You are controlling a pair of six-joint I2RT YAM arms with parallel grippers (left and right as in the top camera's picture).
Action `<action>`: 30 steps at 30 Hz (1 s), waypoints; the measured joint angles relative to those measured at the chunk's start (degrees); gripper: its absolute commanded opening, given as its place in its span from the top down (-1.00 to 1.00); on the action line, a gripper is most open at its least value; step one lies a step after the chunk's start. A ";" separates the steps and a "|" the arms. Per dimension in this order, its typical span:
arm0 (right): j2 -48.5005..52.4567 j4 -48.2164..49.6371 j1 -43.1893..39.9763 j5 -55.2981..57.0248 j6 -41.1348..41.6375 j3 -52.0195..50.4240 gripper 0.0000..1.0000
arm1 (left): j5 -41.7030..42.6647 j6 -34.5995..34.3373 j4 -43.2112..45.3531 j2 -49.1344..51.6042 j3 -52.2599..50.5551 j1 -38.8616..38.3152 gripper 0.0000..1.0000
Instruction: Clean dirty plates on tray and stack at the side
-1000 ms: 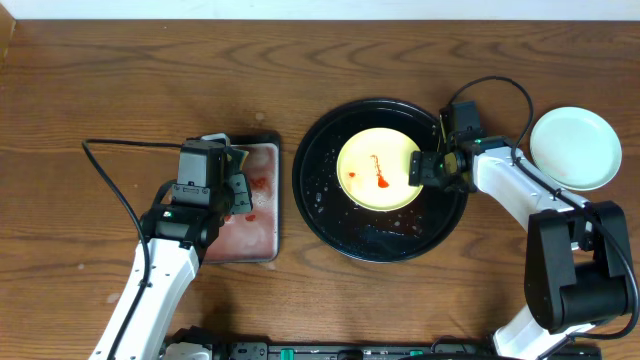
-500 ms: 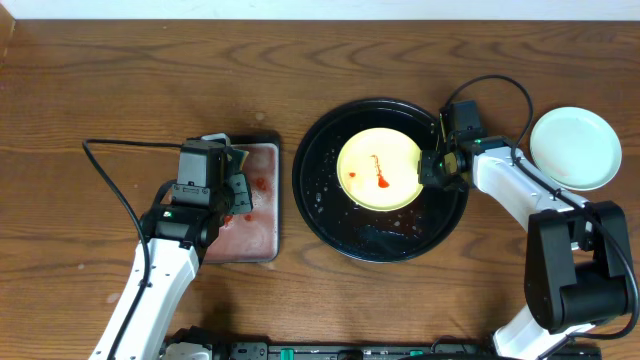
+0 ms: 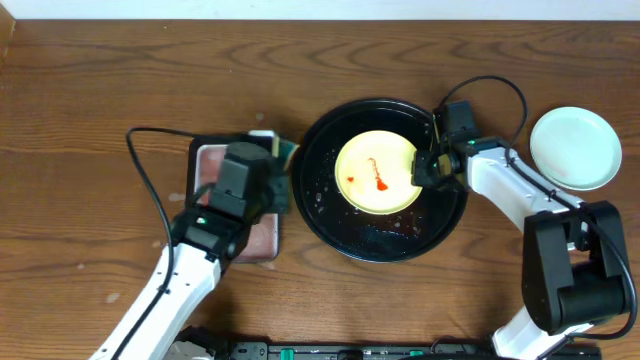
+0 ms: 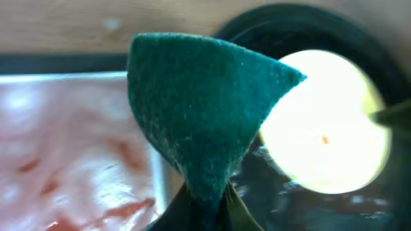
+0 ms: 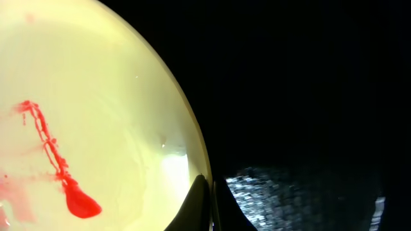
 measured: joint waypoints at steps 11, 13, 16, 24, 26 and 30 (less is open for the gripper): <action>0.02 2.08 6.43 -0.55 7.63 0.00 0.98 | 8.68 -13.46 16.59 12.87 0.11 -4.94 0.86; 0.02 2.67 7.28 -0.72 8.28 0.00 0.98 | 10.16 -15.15 18.51 15.21 0.17 -5.46 0.86; 0.02 2.95 8.35 -1.07 8.87 0.00 0.97 | 11.65 -17.81 20.39 18.56 0.17 -6.86 0.86; 0.02 3.08 8.90 -1.42 10.73 0.00 0.98 | 10.47 -26.43 20.63 22.53 0.17 -10.80 0.86; 0.02 3.10 9.22 -1.40 10.91 0.00 0.98 | 8.87 -27.43 22.27 22.56 0.17 -11.30 0.86; 0.02 3.10 10.60 -1.44 10.97 0.00 0.98 | 7.19 -28.76 24.26 22.97 0.17 -11.39 0.86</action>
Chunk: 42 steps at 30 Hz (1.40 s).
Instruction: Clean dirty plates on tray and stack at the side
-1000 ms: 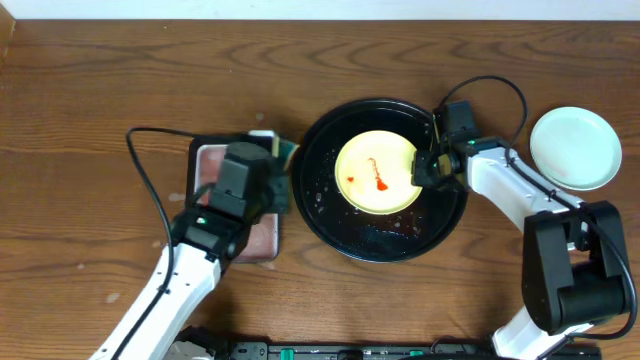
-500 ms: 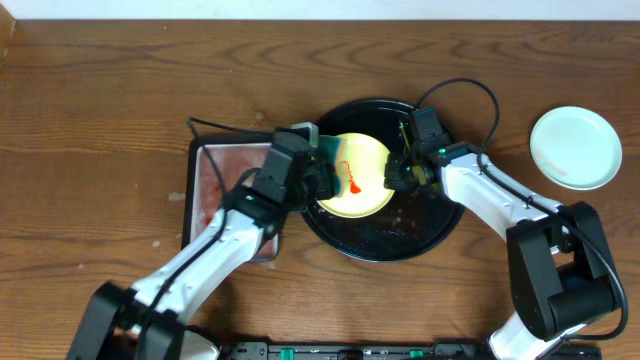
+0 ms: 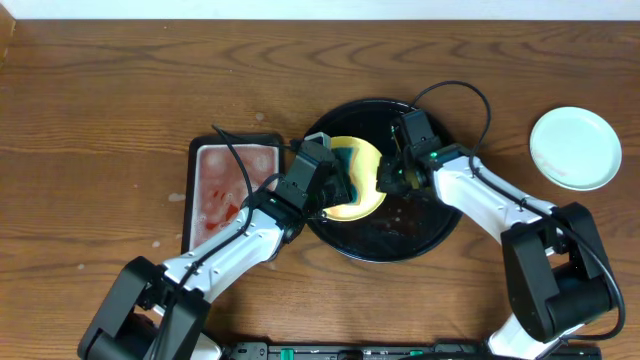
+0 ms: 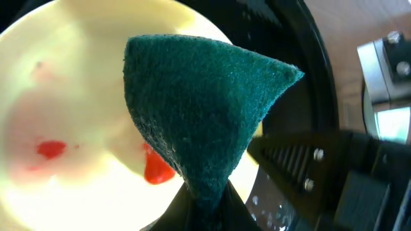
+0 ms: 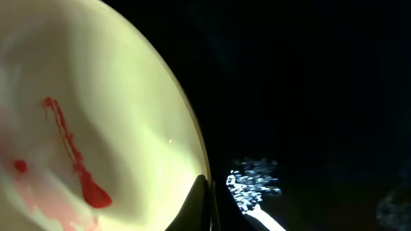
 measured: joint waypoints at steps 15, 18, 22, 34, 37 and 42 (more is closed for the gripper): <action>0.00 -0.11 0.59 -0.44 0.00 0.00 0.97 | -1.22 -4.48 6.95 10.23 0.15 0.00 0.86; 0.00 -0.24 0.59 -0.42 0.00 0.00 0.97 | -1.22 -4.48 7.28 11.04 0.66 0.00 0.86; 0.00 -0.33 0.61 -0.55 0.00 0.00 0.97 | -1.88 -4.37 7.15 11.15 0.90 0.50 0.86; 0.00 -0.28 0.81 -0.59 0.37 0.00 0.98 | 0.72 0.09 -4.48 10.95 5.05 5.35 0.86; 0.00 -0.24 0.81 -0.37 0.59 0.00 0.98 | 3.54 0.57 -6.73 10.80 5.53 5.81 0.86; 0.00 -0.26 0.81 0.02 0.61 0.00 0.97 | 5.75 0.74 -7.67 10.80 5.60 5.25 0.85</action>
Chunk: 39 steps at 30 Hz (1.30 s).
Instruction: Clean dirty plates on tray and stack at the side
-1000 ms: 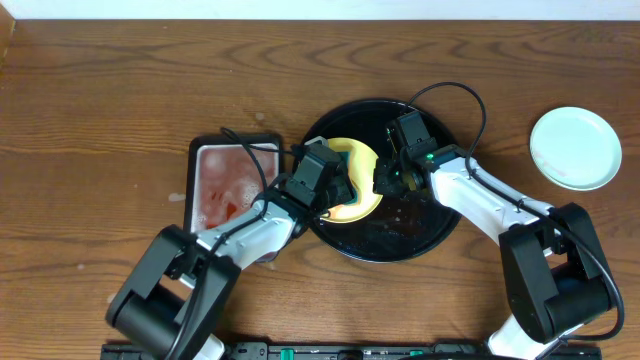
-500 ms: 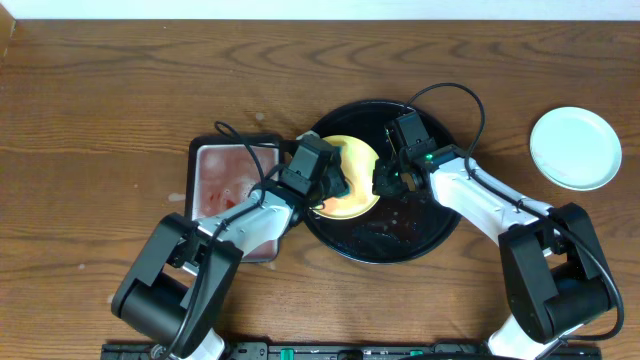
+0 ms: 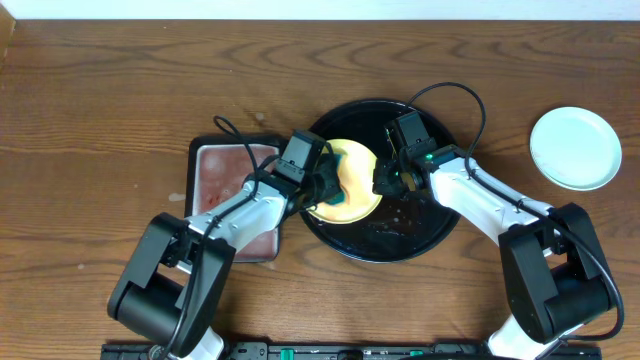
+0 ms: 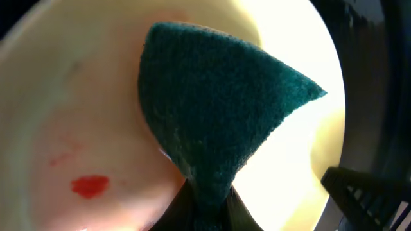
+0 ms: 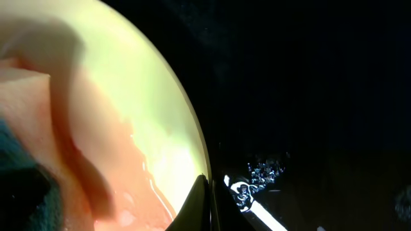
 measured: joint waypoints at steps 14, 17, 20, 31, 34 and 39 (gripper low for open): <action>0.00 -0.22 0.00 0.22 0.00 0.00 0.98 | -16.76 12.96 -18.82 0.42 7.85 -6.34 0.86; 0.00 -0.22 0.00 0.17 0.00 0.00 0.97 | -17.75 15.91 -18.78 1.01 8.04 -6.36 0.85; 0.00 -0.22 0.00 -0.02 0.00 0.00 0.98 | -18.36 18.21 -17.90 2.10 8.46 -6.38 0.86; 0.00 -0.26 0.37 1.14 0.00 0.00 0.97 | -17.90 20.83 -15.63 5.68 11.52 -6.21 0.86; 0.00 -0.22 0.39 1.27 0.02 0.00 0.97 | -17.18 20.83 -15.32 5.68 11.52 -6.21 0.86; 0.00 0.15 0.39 1.33 0.31 0.00 0.97 | -15.34 20.81 -15.67 5.68 11.72 -5.88 0.86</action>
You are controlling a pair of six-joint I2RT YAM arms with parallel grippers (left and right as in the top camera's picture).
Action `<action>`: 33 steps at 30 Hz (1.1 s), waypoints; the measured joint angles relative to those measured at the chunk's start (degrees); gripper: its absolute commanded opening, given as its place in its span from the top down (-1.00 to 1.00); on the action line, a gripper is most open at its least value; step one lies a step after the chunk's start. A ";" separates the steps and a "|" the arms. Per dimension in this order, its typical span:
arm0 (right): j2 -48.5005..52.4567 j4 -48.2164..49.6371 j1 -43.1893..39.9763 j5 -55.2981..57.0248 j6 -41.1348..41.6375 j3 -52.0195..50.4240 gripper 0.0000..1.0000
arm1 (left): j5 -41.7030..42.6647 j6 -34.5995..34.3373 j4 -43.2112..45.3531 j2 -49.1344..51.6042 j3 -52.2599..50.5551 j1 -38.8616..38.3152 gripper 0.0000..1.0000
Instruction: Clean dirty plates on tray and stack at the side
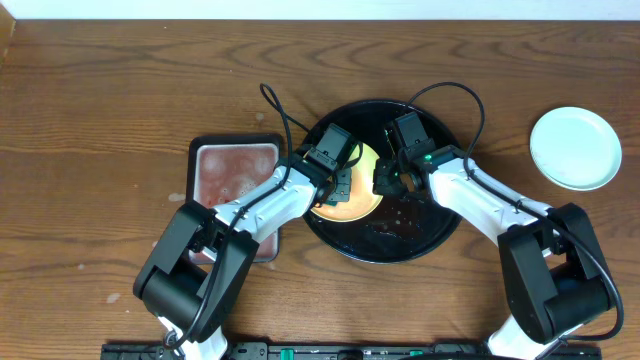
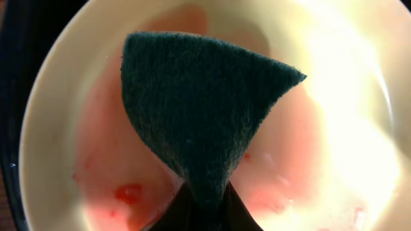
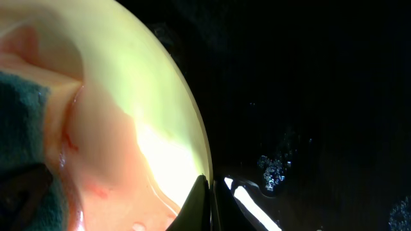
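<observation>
A pale yellow plate (image 1: 362, 196) smeared with thin red sauce lies inside the round black tray (image 1: 440, 225). My left gripper (image 2: 205, 208) is shut on a dark green scouring pad (image 2: 199, 109), which is pressed flat against the plate's wet pink middle (image 2: 302, 147). A small red blob (image 2: 128, 192) remains near the plate's lower left. My right gripper (image 3: 210, 205) is shut on the yellow plate's right rim (image 3: 192, 122), with the pad (image 3: 26, 141) showing at the left edge of that view. A clean pale green plate (image 1: 574, 148) sits on the table at the far right.
A rectangular tray of reddish water (image 1: 225, 180) stands left of the black tray. Water drops glint on the black tray's floor (image 3: 276, 170). Both arms' cables arch over the tray's back edge. Bare wood table (image 1: 100, 110) lies all around.
The pad has moved from the plate's lower left up to its middle. The red sauce is spread thinner into a pink film. My right gripper still clamps the rim.
My left gripper first held the pad over the water tray while the right pinched the yellow plate's rim. Then the pad was over the plate's red streak. Then it pressed on the plate, smearing sauce. Now the streak is a pink wash.
</observation>
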 measured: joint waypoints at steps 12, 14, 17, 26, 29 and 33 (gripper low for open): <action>0.00 0.76 -0.02 1.70 0.57 0.00 0.97 | 1.57 0.00 -2.23 0.00 0.50 -2.32 0.86; 0.00 0.79 -0.02 1.77 0.57 0.00 0.98 | 1.66 0.00 -2.23 0.00 0.50 -2.47 0.86; 0.00 0.76 -0.02 1.81 0.57 0.00 0.97 | 2.16 0.00 -1.36 0.02 0.50 -2.49 0.86; 0.00 0.76 -0.02 1.84 0.66 0.00 0.97 | 6.91 0.00 4.33 1.09 0.50 -3.34 0.86; 0.00 0.74 -0.02 1.84 0.68 0.00 0.97 | 6.67 0.00 4.37 1.09 0.50 -3.32 0.86; 0.00 0.66 -0.02 1.81 0.68 0.00 0.98 | 5.99 0.00 4.37 1.09 0.50 -2.93 0.85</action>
